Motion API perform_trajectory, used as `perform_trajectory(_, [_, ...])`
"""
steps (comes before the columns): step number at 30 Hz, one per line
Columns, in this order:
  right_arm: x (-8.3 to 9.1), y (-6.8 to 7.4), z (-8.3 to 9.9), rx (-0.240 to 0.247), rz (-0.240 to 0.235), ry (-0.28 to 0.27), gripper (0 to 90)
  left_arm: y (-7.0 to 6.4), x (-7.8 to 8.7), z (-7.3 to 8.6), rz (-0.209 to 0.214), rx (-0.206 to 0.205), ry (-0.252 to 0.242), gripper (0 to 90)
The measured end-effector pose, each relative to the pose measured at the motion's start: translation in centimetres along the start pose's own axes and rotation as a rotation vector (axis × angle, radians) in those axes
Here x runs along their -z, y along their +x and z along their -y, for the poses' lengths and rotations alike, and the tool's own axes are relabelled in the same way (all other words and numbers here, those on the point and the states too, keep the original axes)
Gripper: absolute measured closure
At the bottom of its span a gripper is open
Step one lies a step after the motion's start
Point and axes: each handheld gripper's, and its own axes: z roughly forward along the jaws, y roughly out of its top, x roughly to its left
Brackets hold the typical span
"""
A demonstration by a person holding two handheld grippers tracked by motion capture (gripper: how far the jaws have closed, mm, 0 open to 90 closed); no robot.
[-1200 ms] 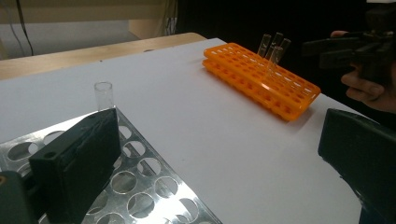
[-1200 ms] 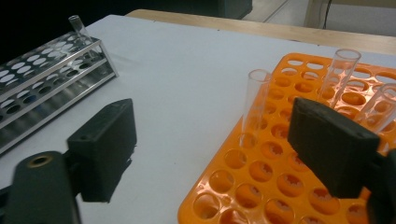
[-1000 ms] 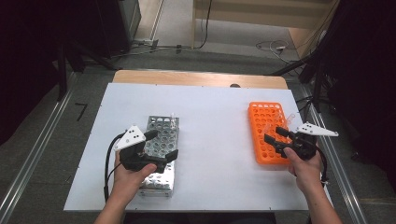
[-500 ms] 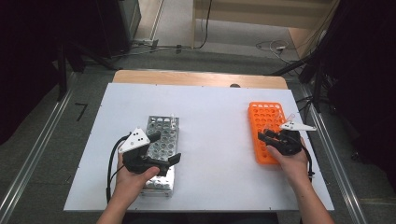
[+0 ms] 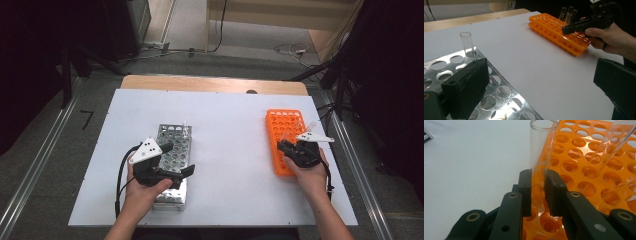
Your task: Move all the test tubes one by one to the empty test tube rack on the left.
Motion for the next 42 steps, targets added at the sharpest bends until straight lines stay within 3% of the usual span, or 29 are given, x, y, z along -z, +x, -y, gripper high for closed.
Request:
perform_trajectory(9, [1.6,0.1,-0.6,0.002,-0.003,-0.081,74.0,-0.2,0.1,-0.3,0.006,-0.009,-0.008,0.4])
perform_trajectory(14, [2.9,0.8,-1.1,0.02,-0.004,-0.115,73.9,-0.4,0.1,-0.5,0.012,-0.01,-0.014,0.9])
perform_trajectory(18, [3.6,1.7,-1.4,0.033,-0.031,-0.128,73.9,-0.9,0.0,-0.8,0.02,-0.021,-0.019,0.9])
perform_trajectory(30, [4.3,5.6,-1.7,0.12,-0.148,-0.121,73.9,-2.2,-0.9,-1.7,0.04,-0.041,-0.026,1.3])
perform_trajectory(42, [3.8,10.3,-1.5,0.227,-0.236,-0.085,73.9,-3.9,-2.8,-2.3,0.092,-0.05,-0.01,3.9])
